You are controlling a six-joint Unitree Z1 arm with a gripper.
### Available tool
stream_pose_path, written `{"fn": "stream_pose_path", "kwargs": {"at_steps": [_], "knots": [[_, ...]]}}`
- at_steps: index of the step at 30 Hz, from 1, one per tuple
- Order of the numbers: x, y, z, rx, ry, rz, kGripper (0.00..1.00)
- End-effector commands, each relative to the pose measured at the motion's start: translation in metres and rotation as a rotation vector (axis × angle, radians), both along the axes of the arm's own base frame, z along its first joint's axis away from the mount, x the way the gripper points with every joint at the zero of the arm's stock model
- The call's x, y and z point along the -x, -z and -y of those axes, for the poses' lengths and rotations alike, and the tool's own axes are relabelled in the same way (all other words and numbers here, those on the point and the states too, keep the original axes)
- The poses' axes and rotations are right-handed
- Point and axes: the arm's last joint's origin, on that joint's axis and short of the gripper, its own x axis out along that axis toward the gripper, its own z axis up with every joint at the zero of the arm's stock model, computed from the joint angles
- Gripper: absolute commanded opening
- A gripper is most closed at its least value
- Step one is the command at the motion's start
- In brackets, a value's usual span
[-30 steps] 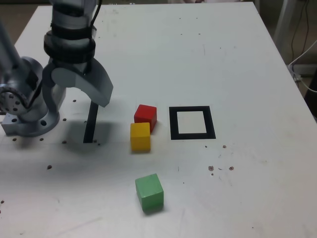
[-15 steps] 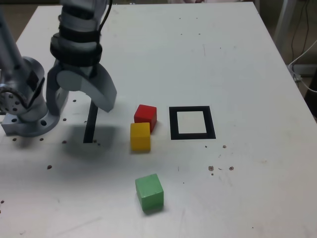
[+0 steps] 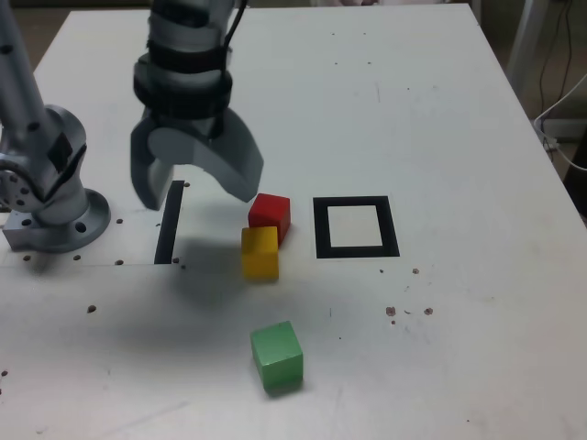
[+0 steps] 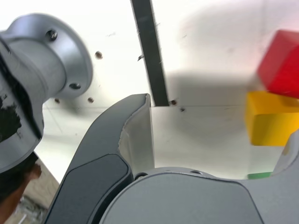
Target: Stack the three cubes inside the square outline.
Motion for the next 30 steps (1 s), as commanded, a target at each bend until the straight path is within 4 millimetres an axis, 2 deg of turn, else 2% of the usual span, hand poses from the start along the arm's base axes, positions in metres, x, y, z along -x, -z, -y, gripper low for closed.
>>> {"fn": "stream_pose_path", "kwargs": {"at_steps": [1,15,30], "knots": [[-0.008,0.002,0.001,-0.013,0.023,-0.005,0.99],[-0.047,0.013,0.002,-0.062,0.13,0.014,0.99],[-0.068,0.051,-0.013,-0.055,0.127,-0.041,0.95]]}}
